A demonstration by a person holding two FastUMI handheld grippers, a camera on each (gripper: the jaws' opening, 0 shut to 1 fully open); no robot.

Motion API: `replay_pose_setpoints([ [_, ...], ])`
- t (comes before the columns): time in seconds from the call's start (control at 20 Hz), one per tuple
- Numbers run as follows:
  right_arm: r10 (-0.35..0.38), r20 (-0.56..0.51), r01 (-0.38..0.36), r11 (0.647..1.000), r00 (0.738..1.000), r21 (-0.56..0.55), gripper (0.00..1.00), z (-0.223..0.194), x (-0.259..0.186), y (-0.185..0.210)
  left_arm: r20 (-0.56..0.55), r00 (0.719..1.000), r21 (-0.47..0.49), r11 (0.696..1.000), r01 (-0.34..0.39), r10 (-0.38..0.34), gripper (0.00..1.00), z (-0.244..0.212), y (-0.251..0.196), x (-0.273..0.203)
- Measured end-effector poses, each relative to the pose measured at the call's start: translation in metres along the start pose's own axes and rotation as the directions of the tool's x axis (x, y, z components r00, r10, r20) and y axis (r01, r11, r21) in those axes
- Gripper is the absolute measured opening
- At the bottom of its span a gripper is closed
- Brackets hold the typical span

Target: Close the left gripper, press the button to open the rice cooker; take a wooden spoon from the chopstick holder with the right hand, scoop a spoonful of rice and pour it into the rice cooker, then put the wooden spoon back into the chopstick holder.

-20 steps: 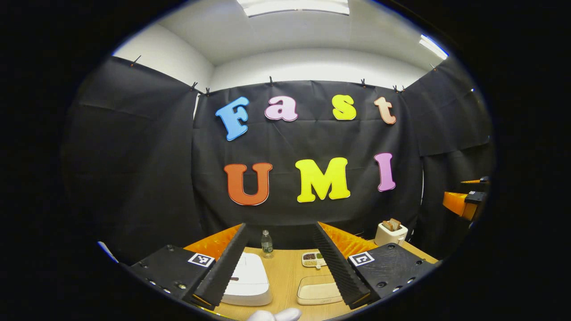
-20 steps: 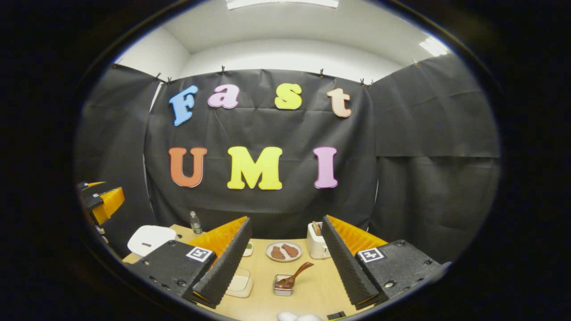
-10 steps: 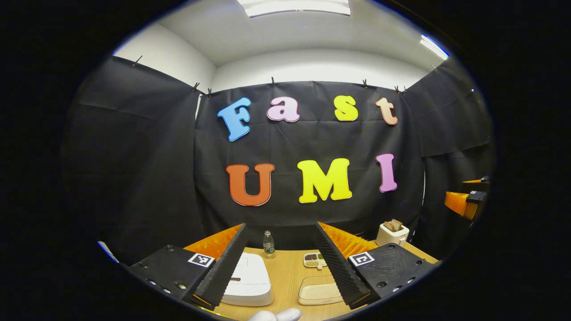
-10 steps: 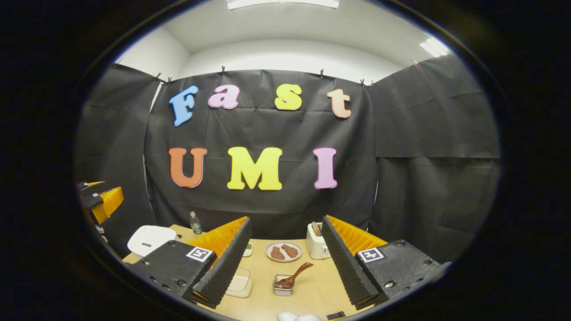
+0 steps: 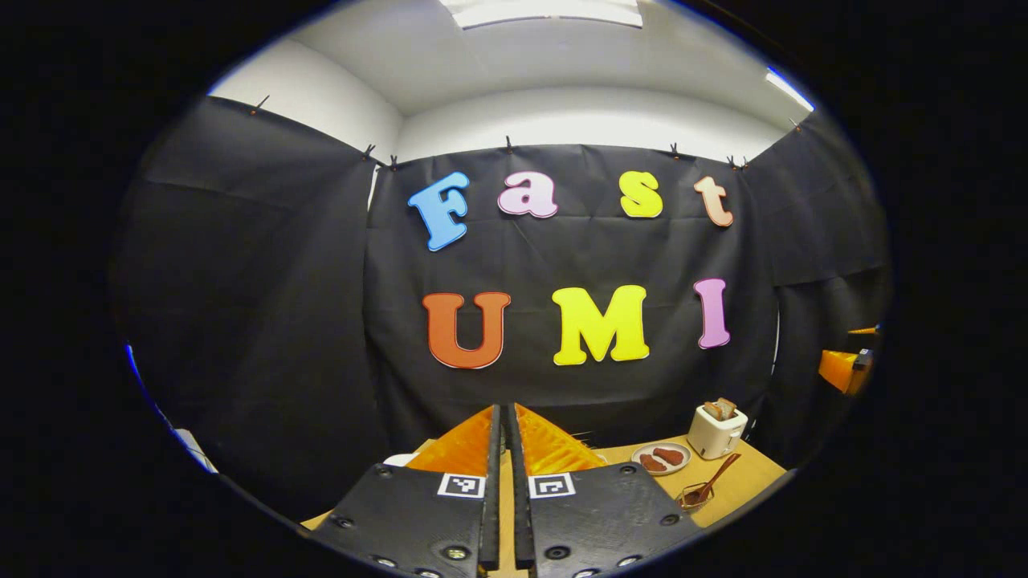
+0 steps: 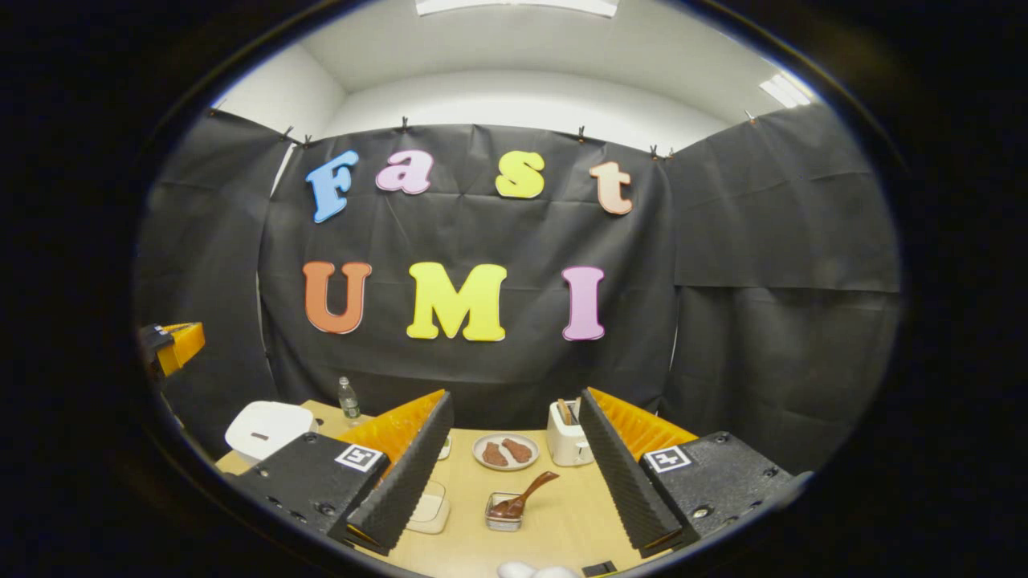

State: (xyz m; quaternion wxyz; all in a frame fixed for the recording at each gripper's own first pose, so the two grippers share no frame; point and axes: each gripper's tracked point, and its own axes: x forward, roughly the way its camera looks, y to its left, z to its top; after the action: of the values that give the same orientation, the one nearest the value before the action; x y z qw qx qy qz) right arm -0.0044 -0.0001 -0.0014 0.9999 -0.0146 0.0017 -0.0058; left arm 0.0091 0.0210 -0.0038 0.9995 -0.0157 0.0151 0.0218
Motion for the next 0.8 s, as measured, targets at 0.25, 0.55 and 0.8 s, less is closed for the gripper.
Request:
replay_pose_setpoints([
  [0.25,-0.005,-0.011,0.005,1.000,1.000,-0.015,1.00,-0.001,0.000,0.003,-0.059,0.998,0.020,0.999,-0.033,0.035,0.00,-0.029,0.018,0.020],
  [0.55,-0.001,-0.043,-0.002,0.997,0.999,-0.073,1.00,-0.007,0.003,0.021,-0.212,0.963,0.029,0.986,-0.163,0.166,0.00,-0.115,0.081,0.074],
  [0.8,0.004,-0.095,-0.013,0.996,0.995,-0.094,1.00,-0.018,0.008,0.041,-0.340,0.915,0.038,0.975,-0.219,0.219,0.00,-0.204,0.110,0.099],
])
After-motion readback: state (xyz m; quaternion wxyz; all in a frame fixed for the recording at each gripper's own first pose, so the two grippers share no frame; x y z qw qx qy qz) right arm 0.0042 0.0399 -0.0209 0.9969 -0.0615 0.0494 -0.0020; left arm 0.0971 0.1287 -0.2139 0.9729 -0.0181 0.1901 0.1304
